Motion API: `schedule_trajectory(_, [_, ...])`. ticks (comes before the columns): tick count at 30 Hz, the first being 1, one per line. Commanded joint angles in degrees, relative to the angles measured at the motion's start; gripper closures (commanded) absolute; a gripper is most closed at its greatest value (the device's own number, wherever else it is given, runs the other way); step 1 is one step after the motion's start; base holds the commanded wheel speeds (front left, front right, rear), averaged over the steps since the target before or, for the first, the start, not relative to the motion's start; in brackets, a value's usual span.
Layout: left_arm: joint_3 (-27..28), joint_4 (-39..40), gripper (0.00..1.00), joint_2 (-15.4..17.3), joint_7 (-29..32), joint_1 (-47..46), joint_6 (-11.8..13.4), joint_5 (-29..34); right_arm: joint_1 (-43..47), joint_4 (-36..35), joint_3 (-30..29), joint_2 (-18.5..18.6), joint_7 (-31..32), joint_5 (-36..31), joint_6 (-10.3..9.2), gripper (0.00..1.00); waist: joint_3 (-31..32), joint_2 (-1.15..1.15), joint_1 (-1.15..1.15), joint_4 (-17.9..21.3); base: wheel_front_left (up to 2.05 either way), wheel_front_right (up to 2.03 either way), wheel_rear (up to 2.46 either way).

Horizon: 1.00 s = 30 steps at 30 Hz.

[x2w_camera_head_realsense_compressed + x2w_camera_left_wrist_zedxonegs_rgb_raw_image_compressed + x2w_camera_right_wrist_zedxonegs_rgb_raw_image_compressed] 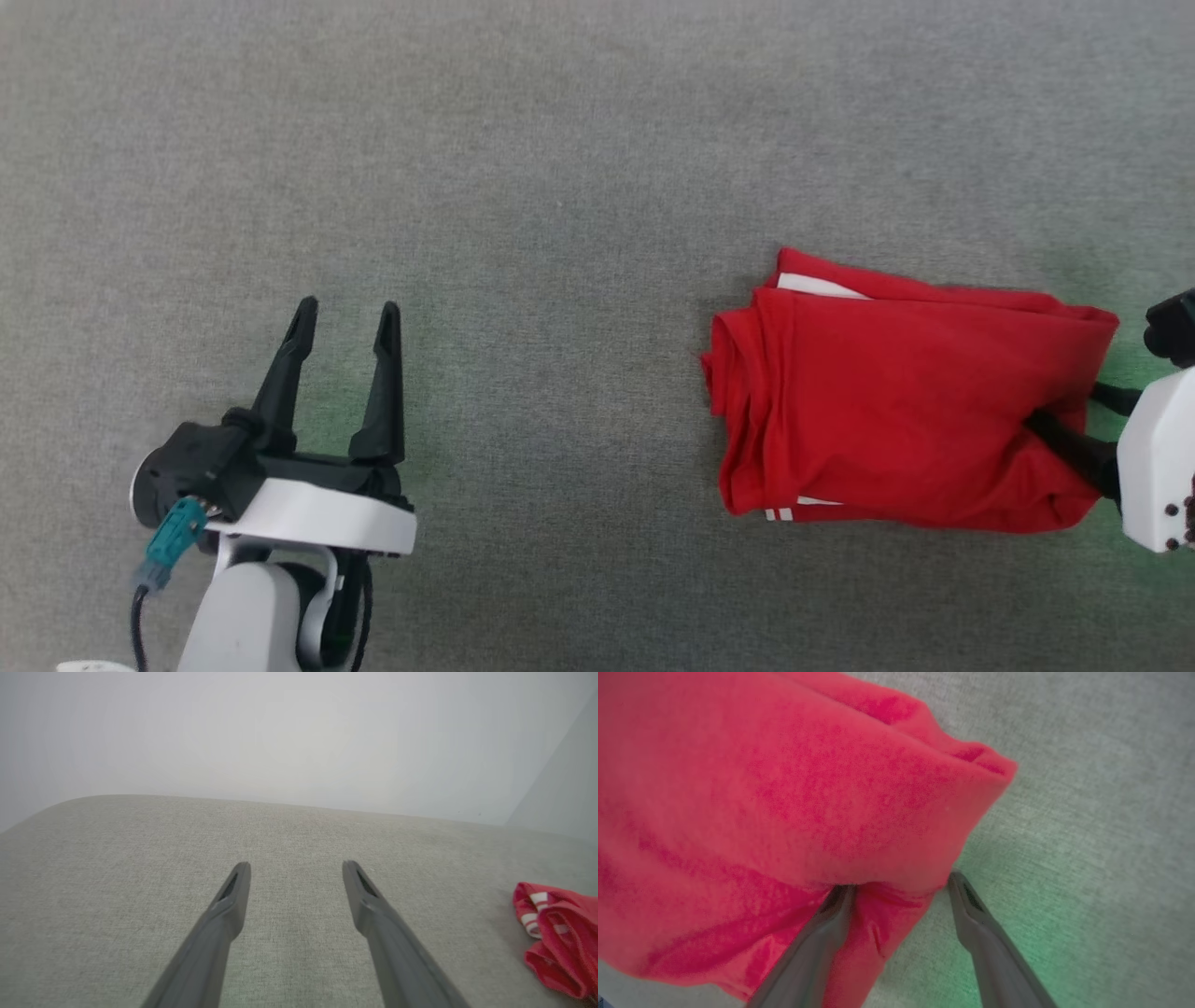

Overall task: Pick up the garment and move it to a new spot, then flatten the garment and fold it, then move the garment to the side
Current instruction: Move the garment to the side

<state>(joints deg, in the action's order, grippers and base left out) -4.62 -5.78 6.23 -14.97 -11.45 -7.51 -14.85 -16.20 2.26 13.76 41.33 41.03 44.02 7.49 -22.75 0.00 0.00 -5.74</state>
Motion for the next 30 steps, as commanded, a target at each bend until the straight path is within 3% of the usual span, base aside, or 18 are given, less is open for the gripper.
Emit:
schedule_trajectory(1, [-0.2,-0.1,0.0,0.1,-0.3,-0.7,0.1,-0.6,0.4,1.3,1.5,-1.5,0.7,0.3,0.0,0.0,-0.9,0.0,0.0,-0.7,0.0,0.0,0.0])
schedule_trajectory(2, [-0.5,-0.2,0.0,0.0,-0.3,-1.2,0.1,-0.7,0.3,1.6,1.8,-1.7,0.7,0.2,0.0,0.0,-1.2,0.0,0.0,-0.9,0.0,0.0,0.0])
schedule_trajectory(3, [-0.6,-0.3,0.0,0.0,-0.3,-1.5,0.1,-0.7,0.1,1.9,1.9,-2.0,0.4,-0.1,-0.01,0.25,-1.5,0.0,0.0,-1.0,0.0,0.0,0.0])
schedule_trajectory(5, [-0.7,-0.5,0.0,0.0,-0.3,-1.9,0.1,-1.0,0.2,2.3,2.3,-2.5,0.2,-0.1,-0.01,1.0,-1.9,0.0,0.0,-1.1,0.0,0.0,0.0])
schedule_trajectory(11, [-0.1,-1.0,0.0,0.6,-0.3,-2.4,0.1,-1.0,0.6,2.5,-0.7,-3.1,-3.2,0.4,-0.16,1.0,-2.0,0.0,0.0,0.4,0.0,0.0,0.0])
schedule_trajectory(18, [-0.4,-0.1,0.0,2.6,-0.3,-2.8,0.1,-0.1,1.1,0.8,-9.3,-3.0,-9.6,0.2,-0.12,1.0,-2.1,0.0,0.0,5.8,0.0,0.0,0.0])
schedule_trajectory(24, [-3.2,1.4,0.0,5.1,-0.3,-6.1,0.1,0.8,2.8,1.2,-17.5,-0.6,-13.3,-1.1,-0.03,1.0,-5.3,0.0,0.0,10.9,0.0,0.0,0.0])
schedule_trajectory(30, [-7.1,2.1,0.0,8.1,-0.3,-12.9,0.1,1.0,0.3,6.5,-22.6,2.3,-17.7,-2.7,-0.01,1.0,-10.7,0.0,0.0,13.5,0.0,0.0,0.0])
